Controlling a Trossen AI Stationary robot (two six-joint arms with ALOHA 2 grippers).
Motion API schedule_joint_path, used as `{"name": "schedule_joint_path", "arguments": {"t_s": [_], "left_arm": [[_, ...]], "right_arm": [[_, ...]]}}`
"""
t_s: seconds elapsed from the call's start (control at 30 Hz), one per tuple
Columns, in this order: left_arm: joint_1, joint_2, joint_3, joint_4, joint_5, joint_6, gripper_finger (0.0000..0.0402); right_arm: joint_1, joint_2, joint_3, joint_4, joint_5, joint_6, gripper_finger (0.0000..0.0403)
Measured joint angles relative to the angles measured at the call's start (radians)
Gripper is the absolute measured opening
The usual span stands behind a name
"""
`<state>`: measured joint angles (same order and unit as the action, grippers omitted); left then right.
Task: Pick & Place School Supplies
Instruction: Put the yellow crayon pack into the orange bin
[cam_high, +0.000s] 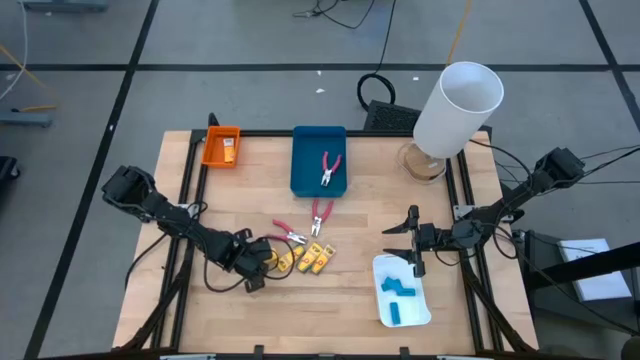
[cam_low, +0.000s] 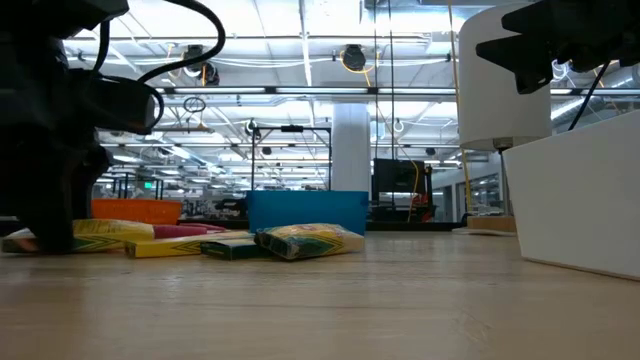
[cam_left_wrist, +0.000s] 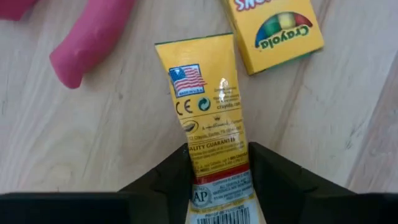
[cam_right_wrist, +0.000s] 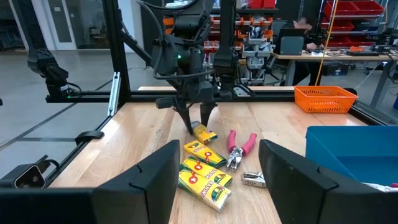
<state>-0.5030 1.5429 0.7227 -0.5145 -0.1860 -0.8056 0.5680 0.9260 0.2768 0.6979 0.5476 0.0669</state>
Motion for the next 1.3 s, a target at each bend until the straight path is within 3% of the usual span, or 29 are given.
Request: {"name": "schedule_joint_path", "arguments": {"t_s": [0.23, 0.6, 0.93, 1.3], "left_arm": [[0.002, -0.001, 0.000, 0.000, 0.000, -0.013, 0.0141], [0.002, -0.001, 0.001, 0.000, -0.032, -0.035, 0.0148], [0.006, -0.011, 0.001, 0.049, -0.034, -0.018, 0.0124], [0.052, -0.078, 0.001, 0.130, -0.035, 0.018, 0.0145]], "right_arm": [[0.000, 0.000, 0.000, 0.000, 0.000, 0.000, 0.0210], [0.000, 0.000, 0.000, 0.000, 0.000, 0.000, 0.0210], [0.000, 0.000, 0.000, 0.000, 0.000, 0.000, 0.0210], [0.000, 0.000, 0.000, 0.001, 0.000, 0.000, 0.0210]]}}
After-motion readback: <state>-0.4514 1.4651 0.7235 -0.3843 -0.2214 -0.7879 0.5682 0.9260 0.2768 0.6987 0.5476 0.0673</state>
